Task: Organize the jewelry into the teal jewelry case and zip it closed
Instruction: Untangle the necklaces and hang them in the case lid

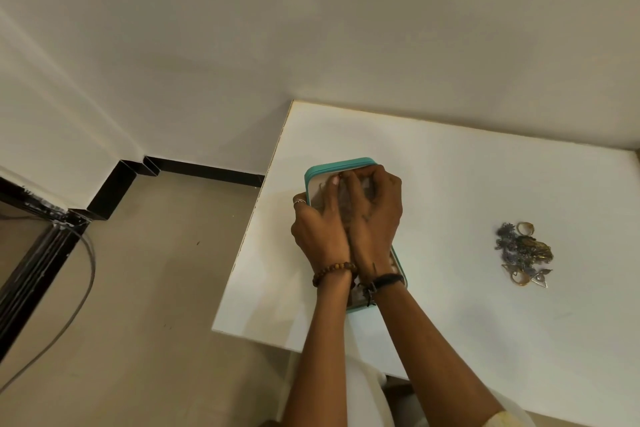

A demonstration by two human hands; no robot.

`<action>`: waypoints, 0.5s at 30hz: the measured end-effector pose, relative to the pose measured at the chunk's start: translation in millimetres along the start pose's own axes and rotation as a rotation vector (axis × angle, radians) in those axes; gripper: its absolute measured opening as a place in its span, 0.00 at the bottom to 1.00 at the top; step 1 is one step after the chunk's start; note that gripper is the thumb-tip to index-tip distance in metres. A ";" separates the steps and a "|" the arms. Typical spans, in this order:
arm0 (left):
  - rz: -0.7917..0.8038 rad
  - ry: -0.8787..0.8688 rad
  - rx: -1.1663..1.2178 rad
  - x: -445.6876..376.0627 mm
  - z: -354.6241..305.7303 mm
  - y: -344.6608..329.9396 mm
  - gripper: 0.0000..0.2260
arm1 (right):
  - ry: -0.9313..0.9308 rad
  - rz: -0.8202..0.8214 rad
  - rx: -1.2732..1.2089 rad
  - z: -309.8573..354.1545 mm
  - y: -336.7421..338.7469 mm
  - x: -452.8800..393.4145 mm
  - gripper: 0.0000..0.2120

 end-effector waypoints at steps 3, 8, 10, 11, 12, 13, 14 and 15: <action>0.024 -0.003 0.030 2.0 -0.8 -0.6 0.17 | 0.036 0.000 0.046 -1.3 1.3 -2.5 0.04; 0.072 0.015 0.065 3.8 -0.9 0.3 0.17 | 0.076 0.012 0.085 -6.8 4.9 -5.0 0.03; 0.087 0.025 0.074 4.3 -1.2 0.7 0.17 | 0.087 0.035 0.097 -8.3 6.5 -6.6 0.03; 0.091 0.027 0.079 4.9 -1.8 1.0 0.17 | 0.092 0.051 0.108 -9.0 7.4 -8.0 0.03; 0.092 0.026 0.081 5.7 -1.9 1.3 0.17 | 0.096 0.071 0.120 -9.2 8.4 -9.3 0.03; 0.092 0.023 0.082 6.8 -1.6 1.7 0.17 | 0.102 0.091 0.128 -9.9 9.6 -10.9 0.02; 0.092 0.018 0.083 8.4 -1.0 1.9 0.17 | 0.108 0.107 0.131 -10.2 11.3 -12.0 0.02; 0.094 0.014 0.084 10.5 0.0 1.8 0.17 | 0.112 0.115 0.132 -11.1 13.1 -13.3 0.02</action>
Point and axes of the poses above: each hand's wrist, its own x-axis away from the middle knuckle, its own y-axis out of the back of the hand, z = x × y, the point moved 2 cm from there along -x, towards the middle knuckle, and after that the axes turned 8 degrees about z, right-handed, at the moved point
